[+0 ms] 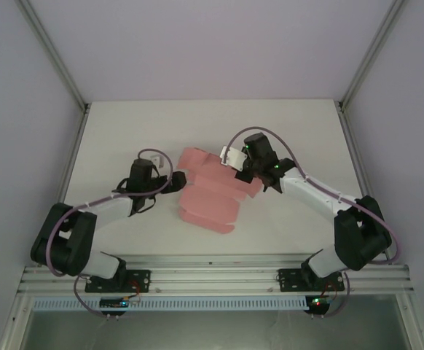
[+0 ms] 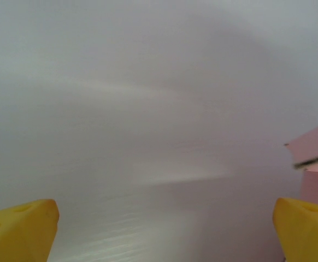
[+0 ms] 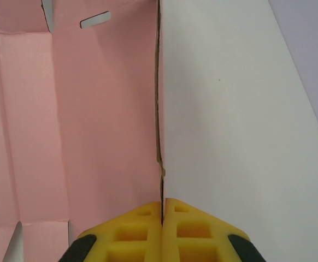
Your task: Assemble paper box
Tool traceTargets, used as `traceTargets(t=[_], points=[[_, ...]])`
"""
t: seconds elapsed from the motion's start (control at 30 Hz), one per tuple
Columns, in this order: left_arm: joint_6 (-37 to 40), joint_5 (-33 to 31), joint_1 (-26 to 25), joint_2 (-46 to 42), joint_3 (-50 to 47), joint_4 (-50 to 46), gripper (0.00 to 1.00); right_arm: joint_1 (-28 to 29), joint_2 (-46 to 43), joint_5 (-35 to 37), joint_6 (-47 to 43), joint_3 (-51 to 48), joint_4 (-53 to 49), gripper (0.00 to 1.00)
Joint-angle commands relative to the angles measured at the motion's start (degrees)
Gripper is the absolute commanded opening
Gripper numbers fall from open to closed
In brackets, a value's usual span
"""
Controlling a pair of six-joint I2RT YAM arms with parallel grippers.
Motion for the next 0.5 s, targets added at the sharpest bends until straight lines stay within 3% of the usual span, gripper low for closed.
traceTargets(t=[0.0,0.1,0.47], points=[[1.27,4.01,-0.31,1.10,-0.47,3.80,1.00,-0.15,-0.33,-1.99,1.59,2.10,-0.40,0.00],[1.76,3.62,-1.51,2.02,0.01,4.26,1.00,-0.13,-0.33,-2.40,1.78,2.32,-0.50,0.00],[1.83,-10.95,-9.57,9.91,8.39,-1.23,1.00,0.14,-0.33,-3.63,1.77,2.41,-0.77,0.00]])
